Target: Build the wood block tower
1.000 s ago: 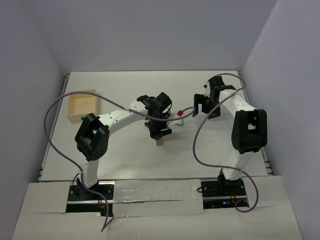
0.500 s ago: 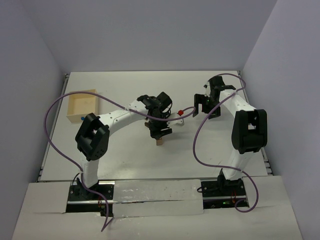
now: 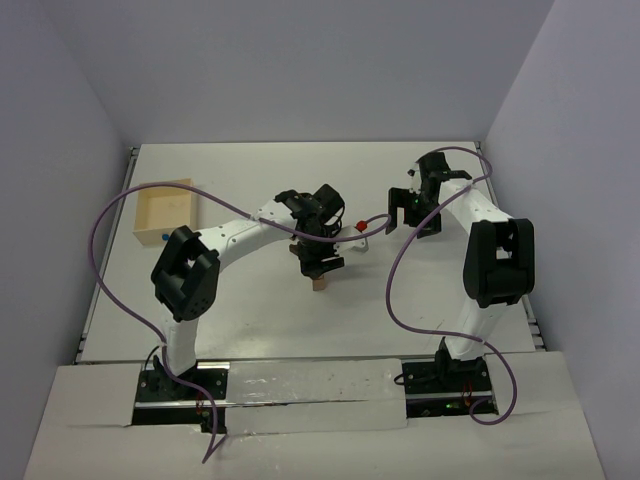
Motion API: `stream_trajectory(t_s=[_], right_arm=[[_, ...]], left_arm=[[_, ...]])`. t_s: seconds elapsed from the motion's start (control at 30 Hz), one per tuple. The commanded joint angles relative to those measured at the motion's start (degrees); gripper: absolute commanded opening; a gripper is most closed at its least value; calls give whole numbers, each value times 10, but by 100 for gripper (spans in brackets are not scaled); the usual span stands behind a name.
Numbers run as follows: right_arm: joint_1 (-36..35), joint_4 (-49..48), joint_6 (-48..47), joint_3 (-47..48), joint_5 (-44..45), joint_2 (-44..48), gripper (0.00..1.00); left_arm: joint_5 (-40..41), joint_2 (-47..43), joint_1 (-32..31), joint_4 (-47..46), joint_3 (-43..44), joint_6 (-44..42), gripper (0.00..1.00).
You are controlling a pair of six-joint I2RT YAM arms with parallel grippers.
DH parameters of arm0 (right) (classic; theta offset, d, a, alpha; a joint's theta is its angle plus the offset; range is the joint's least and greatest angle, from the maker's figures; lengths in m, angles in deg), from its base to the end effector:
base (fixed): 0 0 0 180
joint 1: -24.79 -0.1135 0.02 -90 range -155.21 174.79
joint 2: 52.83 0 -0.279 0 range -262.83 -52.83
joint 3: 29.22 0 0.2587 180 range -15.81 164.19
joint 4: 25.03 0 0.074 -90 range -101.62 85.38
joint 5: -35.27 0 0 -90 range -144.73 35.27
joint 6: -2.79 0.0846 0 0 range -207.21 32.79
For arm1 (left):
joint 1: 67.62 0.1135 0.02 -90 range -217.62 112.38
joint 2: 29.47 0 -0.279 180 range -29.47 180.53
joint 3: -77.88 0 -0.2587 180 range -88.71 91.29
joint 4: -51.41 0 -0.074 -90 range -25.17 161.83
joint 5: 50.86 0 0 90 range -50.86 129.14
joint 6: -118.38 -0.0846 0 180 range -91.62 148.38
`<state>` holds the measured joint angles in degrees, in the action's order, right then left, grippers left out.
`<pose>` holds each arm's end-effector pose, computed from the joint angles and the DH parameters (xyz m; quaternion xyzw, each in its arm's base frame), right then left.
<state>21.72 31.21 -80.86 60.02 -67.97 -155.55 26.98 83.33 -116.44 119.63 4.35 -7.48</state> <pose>0.3856 0.0401 0.1787 0.0077 0.9780 0.1275 0.1650 0.2677 -0.3331 0.1911 0.6742 0.7187 -0.1194 0.1210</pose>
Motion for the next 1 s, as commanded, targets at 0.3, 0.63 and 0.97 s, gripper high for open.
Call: stream_trajectory(t_s=[0.3,0.63,0.97], right_arm=[[6,-3,0,8,-7,-2,100],[7,-2,-2,9,-7,-3,100],[8,-1,-1,10,-9,-7,100]], left_arm=[[-6,7,-6,-9,27,-7,67],[-8,8,-6,-9,24,-10,77],[-4,6,-6,-10,24,-8,99]])
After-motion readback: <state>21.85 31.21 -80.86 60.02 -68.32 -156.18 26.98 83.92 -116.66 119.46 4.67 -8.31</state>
